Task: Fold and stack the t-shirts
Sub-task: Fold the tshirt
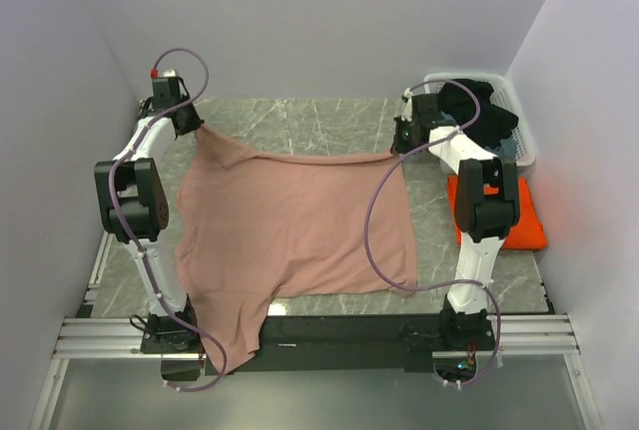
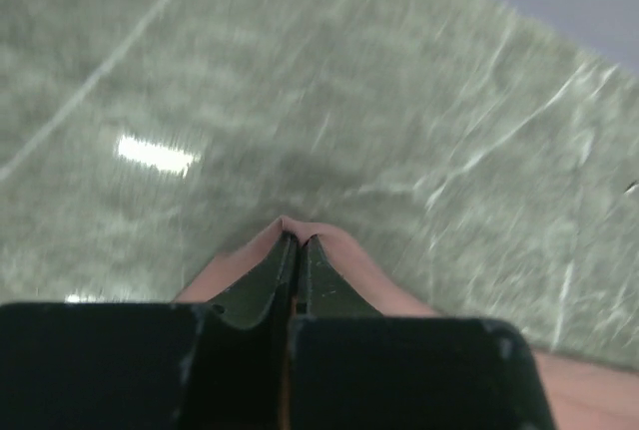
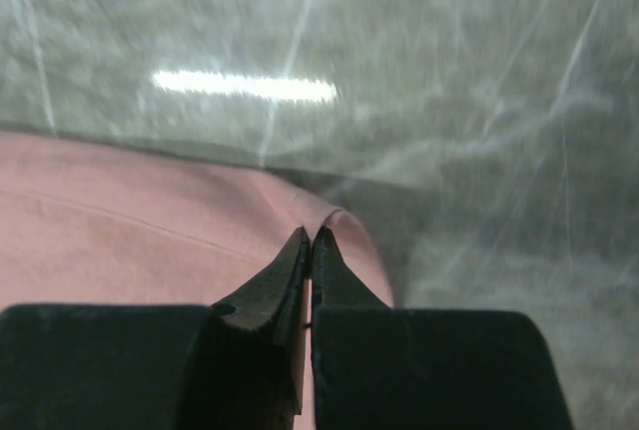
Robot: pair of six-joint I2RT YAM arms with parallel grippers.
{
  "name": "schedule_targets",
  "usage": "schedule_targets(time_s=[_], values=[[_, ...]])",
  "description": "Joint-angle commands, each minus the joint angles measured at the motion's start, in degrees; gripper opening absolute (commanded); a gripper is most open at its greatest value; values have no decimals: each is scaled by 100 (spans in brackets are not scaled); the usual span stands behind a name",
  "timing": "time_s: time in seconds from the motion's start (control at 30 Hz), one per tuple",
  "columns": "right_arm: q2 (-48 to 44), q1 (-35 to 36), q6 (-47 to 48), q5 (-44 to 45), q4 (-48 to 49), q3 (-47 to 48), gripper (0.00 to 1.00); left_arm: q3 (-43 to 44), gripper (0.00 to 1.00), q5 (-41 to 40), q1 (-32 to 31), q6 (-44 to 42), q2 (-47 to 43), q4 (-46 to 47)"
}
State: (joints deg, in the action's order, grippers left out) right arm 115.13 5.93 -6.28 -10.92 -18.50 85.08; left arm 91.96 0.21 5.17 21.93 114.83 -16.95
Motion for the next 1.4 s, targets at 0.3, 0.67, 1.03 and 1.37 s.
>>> schedule_targets(time_s=[0.3,0.67,1.03,1.37], values=[[281,-66,-13,-68,-206,1344,1,1368,2,14,19,13,321,25],[449,-75,-171,-279,-373,1520,1,1412,1,137,28,320,506,-344],[27,-75,-338,-411,-619,1222,1,1043,1,146,98,1093,-363,-1327],[-351,-75,-470,-288,-813,817,1,499,1,375,265,1630,-1093,-2127]])
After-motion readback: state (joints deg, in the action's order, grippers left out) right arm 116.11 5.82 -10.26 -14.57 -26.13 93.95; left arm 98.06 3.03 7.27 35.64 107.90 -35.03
